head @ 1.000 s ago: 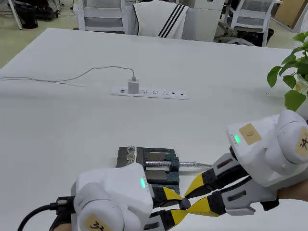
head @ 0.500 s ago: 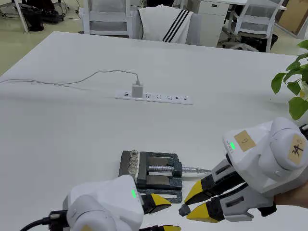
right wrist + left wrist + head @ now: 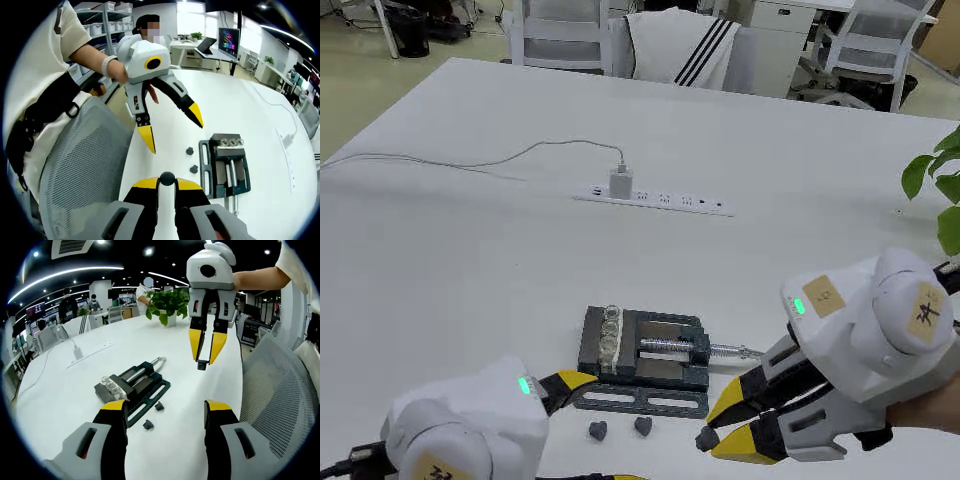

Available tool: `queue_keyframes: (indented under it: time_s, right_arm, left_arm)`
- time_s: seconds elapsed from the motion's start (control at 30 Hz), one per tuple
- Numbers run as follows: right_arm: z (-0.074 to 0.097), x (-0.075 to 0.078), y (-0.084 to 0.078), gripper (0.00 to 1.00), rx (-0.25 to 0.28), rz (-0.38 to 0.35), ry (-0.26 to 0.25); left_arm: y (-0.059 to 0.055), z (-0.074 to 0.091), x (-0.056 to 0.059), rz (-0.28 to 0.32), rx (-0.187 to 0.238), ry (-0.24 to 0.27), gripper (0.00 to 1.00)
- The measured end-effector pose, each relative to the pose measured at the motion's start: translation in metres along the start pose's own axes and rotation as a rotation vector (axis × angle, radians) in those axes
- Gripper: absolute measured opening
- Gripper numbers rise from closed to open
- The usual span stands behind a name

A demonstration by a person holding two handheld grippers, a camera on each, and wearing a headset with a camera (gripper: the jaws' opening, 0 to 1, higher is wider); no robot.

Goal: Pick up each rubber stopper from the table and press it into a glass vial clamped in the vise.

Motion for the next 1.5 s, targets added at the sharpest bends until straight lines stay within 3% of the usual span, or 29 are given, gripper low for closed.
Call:
queue_keyframes:
  time_s: [0.13, 0.43, 0.63, 0.73, 1.13, 1.5]
  right_arm:
    - [-0.003, 0.002, -0.002, 0.07, -0.016, 0.001, 0.013]
    - [-0.006, 0.008, -0.006, 0.07, -0.056, 0.029, 0.044]
    - [-0.006, 0.017, -0.008, 0.07, -0.085, 0.052, 0.059]
    - [-0.005, 0.024, -0.008, 0.07, -0.095, 0.066, 0.06]
    - [-0.001, 0.073, -0.004, 0.07, -0.146, 0.112, 0.044]
    - [-0.011, 0.106, 0.0, 0.06, -0.223, 0.235, 0.079]
  left_arm:
    - [-0.001, 0.008, -0.012, 0.028, 0.013, 0.035, 0.69]
    - [-0.006, 0.018, -0.028, 0.049, 0.018, 0.081, 0.99]
    - [-0.008, 0.021, -0.029, 0.034, 0.004, 0.082, 0.99]
    - [-0.005, 0.023, -0.03, 0.045, 0.018, 0.085, 0.99]
    - [0.002, 0.022, -0.033, 0.041, 0.027, 0.08, 0.99]
    - [-0.002, 0.02, -0.037, 0.028, 0.0, 0.072, 0.99]
Point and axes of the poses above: the centre of the closed fingertips' face, and the gripper's own axes: z roughly backward along the fingers, x roughly to its right, y roughly out of its top, the point moved 2 cm from there along z, roughly backward along the fingers, and after that the axes turned 15 degrees about z, right-handed, at the moved point
